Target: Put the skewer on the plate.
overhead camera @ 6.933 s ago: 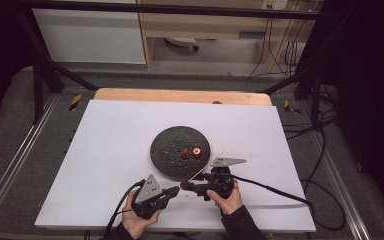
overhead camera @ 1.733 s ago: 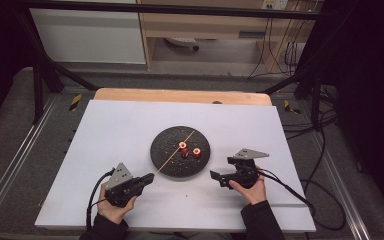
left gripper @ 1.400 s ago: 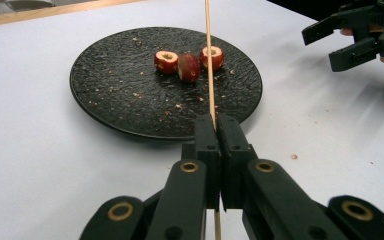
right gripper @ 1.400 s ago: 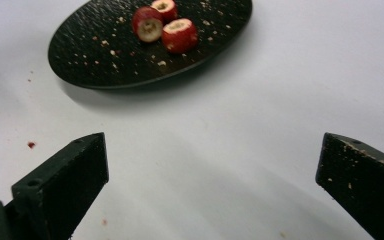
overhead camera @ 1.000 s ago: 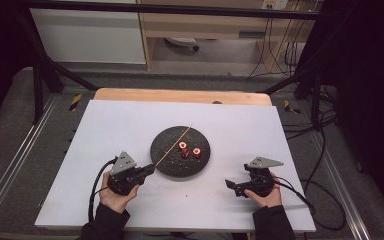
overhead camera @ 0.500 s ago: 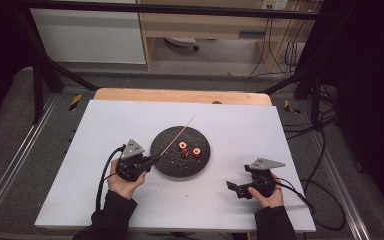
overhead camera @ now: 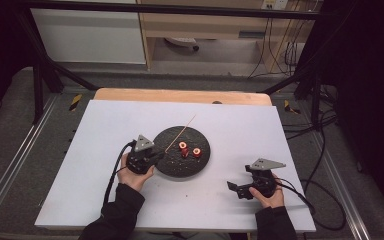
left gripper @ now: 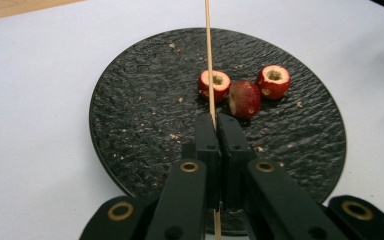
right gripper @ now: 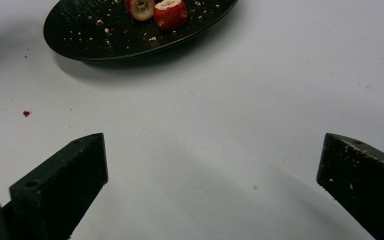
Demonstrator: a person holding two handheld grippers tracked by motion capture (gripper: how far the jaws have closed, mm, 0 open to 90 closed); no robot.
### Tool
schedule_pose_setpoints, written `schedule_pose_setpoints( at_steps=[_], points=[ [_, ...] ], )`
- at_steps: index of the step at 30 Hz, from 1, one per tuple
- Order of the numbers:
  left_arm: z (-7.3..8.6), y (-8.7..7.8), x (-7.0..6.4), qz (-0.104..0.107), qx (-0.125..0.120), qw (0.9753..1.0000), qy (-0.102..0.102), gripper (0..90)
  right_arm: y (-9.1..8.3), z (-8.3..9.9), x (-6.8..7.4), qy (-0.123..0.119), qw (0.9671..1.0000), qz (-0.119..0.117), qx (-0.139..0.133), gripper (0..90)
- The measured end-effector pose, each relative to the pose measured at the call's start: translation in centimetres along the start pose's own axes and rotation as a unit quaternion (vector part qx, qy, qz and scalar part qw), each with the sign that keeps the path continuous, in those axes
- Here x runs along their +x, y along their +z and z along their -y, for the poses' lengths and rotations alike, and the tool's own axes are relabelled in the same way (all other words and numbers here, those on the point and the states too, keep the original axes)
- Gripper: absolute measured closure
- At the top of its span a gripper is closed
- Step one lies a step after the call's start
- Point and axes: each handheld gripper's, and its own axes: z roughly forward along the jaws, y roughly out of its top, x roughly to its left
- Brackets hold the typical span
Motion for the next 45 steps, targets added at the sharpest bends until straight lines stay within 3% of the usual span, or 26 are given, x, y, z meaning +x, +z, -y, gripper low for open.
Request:
schedule_pose_setpoints(
  at_steps=[10, 23, 36, 45],
  points=[
    [0.4, 1.6, -0.2, -0.019, 0.026, 0.9994, 0.01, 88.5, 0.0, 0.1, 0.0, -0.001, 1.0, -0.003, -0.001, 0.9],
    [1.0, 2.8, -0.4, -0.039, 0.056, 0.9976, 0.008, 88.4, 0.1, 0.1, 0.0, 0.002, 1.0, -0.006, 0.0, 1.1],
    [1.2, 2.8, -0.7, -0.034, 0.059, 0.9976, 0.011, 85.4, 0.0, 0.1, 0.1, 0.001, 1.0, -0.006, -0.001, 1.2],
    [0.9, 0.7, 0.2, -0.006, 0.047, 0.9989, 0.005, 67.6, -0.1, 0.1, 0.0, 0.001, 1.0, -0.006, -0.003, 1.2]
  ],
)
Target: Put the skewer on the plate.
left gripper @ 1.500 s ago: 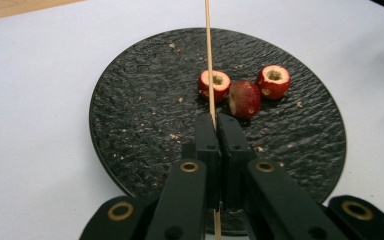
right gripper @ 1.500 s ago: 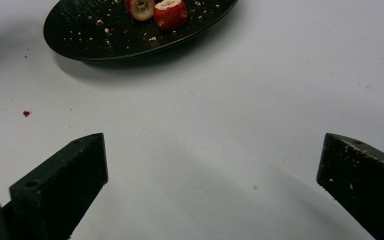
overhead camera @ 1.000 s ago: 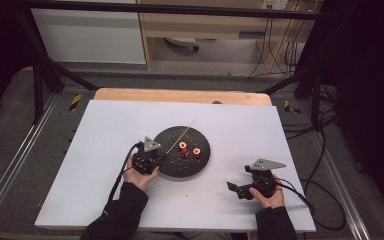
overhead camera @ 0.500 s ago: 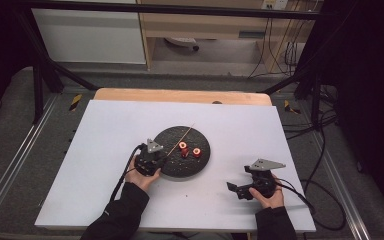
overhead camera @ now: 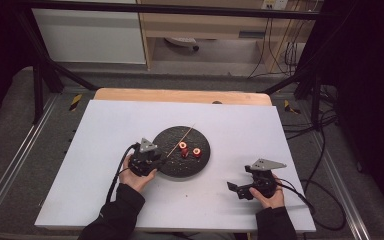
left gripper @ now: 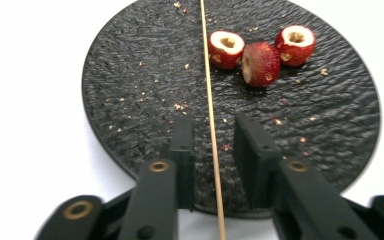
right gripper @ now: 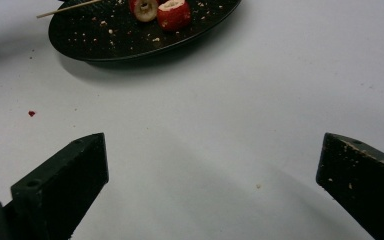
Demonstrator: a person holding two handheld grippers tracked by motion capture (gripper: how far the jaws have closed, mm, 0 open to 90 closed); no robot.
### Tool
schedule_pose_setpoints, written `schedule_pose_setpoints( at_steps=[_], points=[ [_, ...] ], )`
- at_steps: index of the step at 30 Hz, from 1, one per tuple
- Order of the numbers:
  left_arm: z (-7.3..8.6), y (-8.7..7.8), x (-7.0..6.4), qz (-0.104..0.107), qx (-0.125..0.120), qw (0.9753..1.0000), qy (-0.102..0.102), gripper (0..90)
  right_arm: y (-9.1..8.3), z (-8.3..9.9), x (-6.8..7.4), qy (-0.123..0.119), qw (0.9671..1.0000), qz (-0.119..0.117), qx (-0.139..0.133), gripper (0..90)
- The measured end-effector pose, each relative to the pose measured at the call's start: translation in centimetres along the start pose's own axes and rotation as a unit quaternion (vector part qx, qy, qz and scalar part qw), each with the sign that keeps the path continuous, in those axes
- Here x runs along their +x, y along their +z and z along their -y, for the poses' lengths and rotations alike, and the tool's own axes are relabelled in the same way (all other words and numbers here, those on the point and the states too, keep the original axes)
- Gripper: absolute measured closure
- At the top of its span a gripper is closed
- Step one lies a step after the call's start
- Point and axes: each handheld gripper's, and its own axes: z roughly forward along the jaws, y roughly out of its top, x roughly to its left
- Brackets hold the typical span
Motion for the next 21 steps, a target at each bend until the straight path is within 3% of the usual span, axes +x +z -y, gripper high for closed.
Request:
schedule_pose_setpoints(
  at_steps=[8, 12, 17, 21],
  points=[
    [1.0, -2.5, 1.6, 0.036, 0.002, 0.999, 0.027, 42.2, -0.2, -0.1, -0.1, 0.001, 1.0, 0.0, -0.004, 1.0],
    [2.0, -3.9, 2.5, 0.043, 0.002, 0.9982, 0.043, 30.7, -0.2, -0.1, -0.1, 0.002, 1.0, 0.0, -0.005, 0.9],
    [3.4, -5.2, 3.6, 0.047, 0.0, 0.9977, 0.049, 19.0, -0.2, -0.1, -0.1, 0.001, 1.0, -0.002, -0.002, 0.8],
    [4.8, -6.0, 4.4, 0.043, -0.003, 0.9982, 0.042, 11.8, -0.2, -0.1, 0.0, 0.005, 1.0, -0.002, 0.0, 0.8]
  ],
)
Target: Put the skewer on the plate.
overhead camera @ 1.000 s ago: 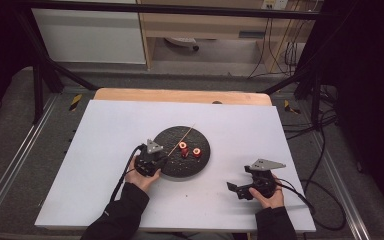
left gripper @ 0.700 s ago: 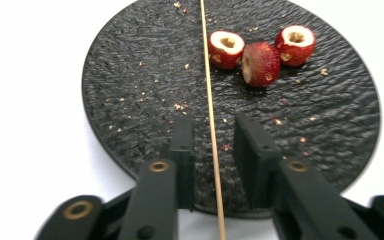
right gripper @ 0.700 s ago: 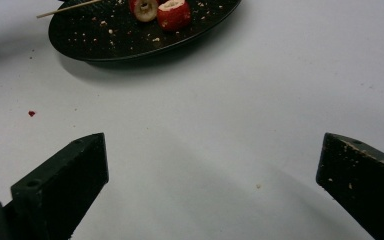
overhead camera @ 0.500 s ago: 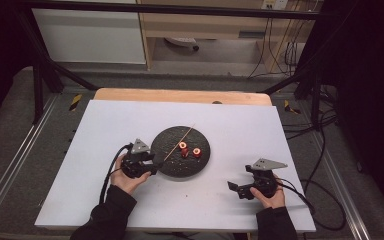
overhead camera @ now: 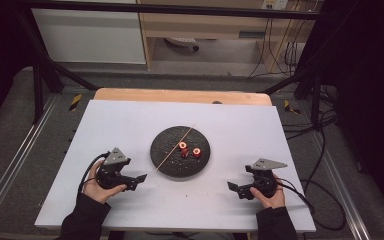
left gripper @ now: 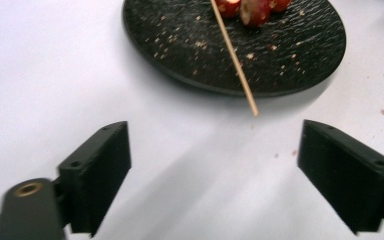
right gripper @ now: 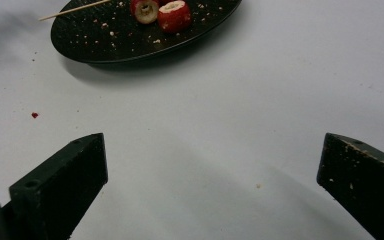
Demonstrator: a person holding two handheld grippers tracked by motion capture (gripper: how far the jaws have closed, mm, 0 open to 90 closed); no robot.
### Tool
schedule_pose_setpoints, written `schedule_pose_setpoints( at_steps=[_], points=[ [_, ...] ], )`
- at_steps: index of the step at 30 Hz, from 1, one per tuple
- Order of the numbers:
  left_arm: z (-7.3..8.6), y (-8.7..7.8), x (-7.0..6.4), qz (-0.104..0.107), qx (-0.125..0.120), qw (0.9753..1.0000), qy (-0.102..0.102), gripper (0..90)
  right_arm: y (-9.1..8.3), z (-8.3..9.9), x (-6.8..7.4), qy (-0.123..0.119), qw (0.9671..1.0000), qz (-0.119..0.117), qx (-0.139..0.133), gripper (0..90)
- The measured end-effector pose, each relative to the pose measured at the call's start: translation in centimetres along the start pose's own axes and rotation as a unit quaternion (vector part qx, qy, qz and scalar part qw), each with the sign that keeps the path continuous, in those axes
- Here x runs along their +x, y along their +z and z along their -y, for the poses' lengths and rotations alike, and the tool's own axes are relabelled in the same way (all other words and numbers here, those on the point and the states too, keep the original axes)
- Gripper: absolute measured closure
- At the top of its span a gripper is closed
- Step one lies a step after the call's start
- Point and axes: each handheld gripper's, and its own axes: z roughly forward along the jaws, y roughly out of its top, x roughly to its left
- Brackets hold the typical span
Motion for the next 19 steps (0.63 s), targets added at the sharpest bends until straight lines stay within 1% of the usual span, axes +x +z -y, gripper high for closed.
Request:
schedule_pose_setpoints(
  at_steps=[4, 7, 10, 12, 15, 16, 19],
  points=[
    [1.6, -0.5, 0.5, -0.002, -0.001, 1.0, -0.008, 6.8, 0.1, 0.0, 0.0, -0.001, 1.0, 0.0, 0.003, 0.5],
    [2.8, -0.9, 0.7, -0.002, -0.005, 0.9999, -0.011, 6.0, 0.1, 0.1, 0.0, -0.005, 1.0, 0.002, 0.007, 0.5],
    [3.7, -1.4, 1.0, -0.002, -0.012, 0.9998, -0.016, 5.4, 0.2, 0.2, 0.1, -0.004, 0.9999, 0.001, 0.011, 0.6],
    [4.1, -1.5, 1.1, -0.004, -0.013, 0.9998, -0.016, 5.1, 0.3, 0.2, 0.1, -0.006, 0.9999, 0.001, 0.015, 0.5],
    [4.6, -1.6, 1.3, -0.008, -0.009, 0.9998, -0.013, 5.0, 0.4, 0.3, 0.1, -0.01, 0.9998, 0.002, 0.02, 0.5],
    [4.7, -1.6, 1.3, -0.007, -0.008, 0.9998, -0.015, 5.0, 0.4, 0.3, 0.2, -0.008, 0.9997, 0.002, 0.022, 0.5],
    [4.6, -1.5, 1.3, -0.008, -0.009, 0.9999, -0.012, 5.2, 0.4, 0.3, 0.1, -0.012, 0.9997, 0.002, 0.022, 0.5]
  ],
)
